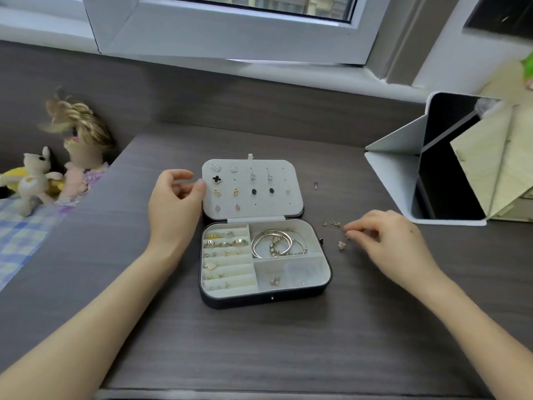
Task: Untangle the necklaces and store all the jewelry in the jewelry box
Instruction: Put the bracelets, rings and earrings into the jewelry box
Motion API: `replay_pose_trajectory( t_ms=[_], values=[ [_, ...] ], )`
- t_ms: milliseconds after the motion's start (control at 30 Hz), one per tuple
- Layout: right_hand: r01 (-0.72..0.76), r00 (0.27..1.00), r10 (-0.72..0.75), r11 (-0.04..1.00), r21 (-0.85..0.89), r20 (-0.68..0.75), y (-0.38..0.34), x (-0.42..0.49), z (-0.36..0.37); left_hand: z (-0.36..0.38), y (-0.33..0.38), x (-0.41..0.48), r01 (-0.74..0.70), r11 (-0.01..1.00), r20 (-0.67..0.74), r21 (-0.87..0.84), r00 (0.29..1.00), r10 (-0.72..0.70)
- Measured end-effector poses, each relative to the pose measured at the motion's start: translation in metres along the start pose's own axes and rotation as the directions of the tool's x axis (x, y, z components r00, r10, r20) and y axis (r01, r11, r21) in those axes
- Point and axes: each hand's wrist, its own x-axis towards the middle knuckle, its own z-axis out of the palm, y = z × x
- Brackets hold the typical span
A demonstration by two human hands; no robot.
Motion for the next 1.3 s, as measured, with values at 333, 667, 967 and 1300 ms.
replay_pose_trajectory(
  t_ms=[333, 667, 967, 1300],
  values=[
    [0.238, 0.966, -0.242, 0.97, -0.049, -0.089, 0.014, -0.002, 0.019, -0.001, 0.0, -0.001, 0.051, 0.999, 0.013, -0.019, 0.999, -0.051],
    [-0.076, 0.997, 0.057, 0.735, 0.674, 0.05, -0.043, 0.003, -0.015, -0.007, 0.0, 0.004, -0.007, 0.986, 0.05, 0.169, 0.999, -0.002],
    [0.087, 0.942, -0.282, 0.73, 0.678, 0.184, -0.134, 0.018, 0.005, -0.044, 0.033, -0.039, -0.198, 0.962, 0.443, 0.189, 0.891, 0.097],
    [0.476, 0.879, -0.362, 0.708, 0.522, -0.312, -0.144, -0.002, 0.033, -0.053, 0.028, -0.058, -0.193, 0.976, 0.478, 0.102, 0.87, 0.122]
  ],
)
